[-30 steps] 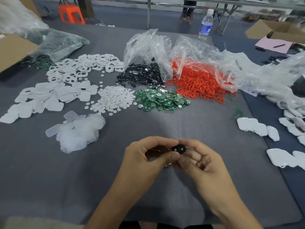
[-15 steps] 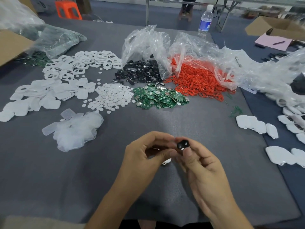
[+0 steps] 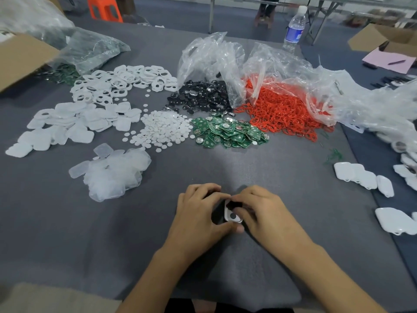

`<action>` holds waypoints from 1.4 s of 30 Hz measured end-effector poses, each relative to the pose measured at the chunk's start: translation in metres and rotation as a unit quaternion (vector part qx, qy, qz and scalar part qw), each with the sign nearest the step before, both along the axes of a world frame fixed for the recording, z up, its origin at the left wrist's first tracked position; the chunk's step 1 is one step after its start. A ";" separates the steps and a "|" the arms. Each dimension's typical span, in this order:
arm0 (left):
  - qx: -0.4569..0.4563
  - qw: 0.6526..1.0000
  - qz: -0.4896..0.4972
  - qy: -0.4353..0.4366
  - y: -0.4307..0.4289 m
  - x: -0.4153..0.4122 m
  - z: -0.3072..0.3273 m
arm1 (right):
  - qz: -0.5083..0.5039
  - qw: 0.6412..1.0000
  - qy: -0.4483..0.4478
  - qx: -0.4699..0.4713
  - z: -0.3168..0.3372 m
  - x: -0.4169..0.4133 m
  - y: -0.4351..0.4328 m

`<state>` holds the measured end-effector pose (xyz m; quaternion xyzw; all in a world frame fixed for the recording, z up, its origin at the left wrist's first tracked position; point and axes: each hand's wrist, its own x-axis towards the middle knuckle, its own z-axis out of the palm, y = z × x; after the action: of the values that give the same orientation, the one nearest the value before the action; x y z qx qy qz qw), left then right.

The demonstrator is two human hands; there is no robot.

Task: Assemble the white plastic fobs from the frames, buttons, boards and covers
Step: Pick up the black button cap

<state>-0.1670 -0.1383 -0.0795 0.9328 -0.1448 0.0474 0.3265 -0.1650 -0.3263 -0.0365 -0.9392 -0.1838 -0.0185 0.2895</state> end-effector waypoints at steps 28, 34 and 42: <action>-0.028 0.999 -0.007 -0.028 -0.002 0.000 -0.002 | -0.150 0.972 0.134 0.122 -0.001 0.003 0.010; -0.011 1.000 -0.022 -0.009 0.000 -0.003 0.003 | -0.144 0.983 0.055 0.103 0.006 0.003 0.016; -0.247 0.947 0.197 0.053 0.044 0.042 0.016 | -0.072 0.992 0.007 0.102 0.008 0.078 0.101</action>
<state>-0.1250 -0.0940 -0.0632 0.8341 0.0757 0.0955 0.5380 -0.0875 -0.2256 -0.0289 -0.9158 -0.1109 -0.0513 0.3825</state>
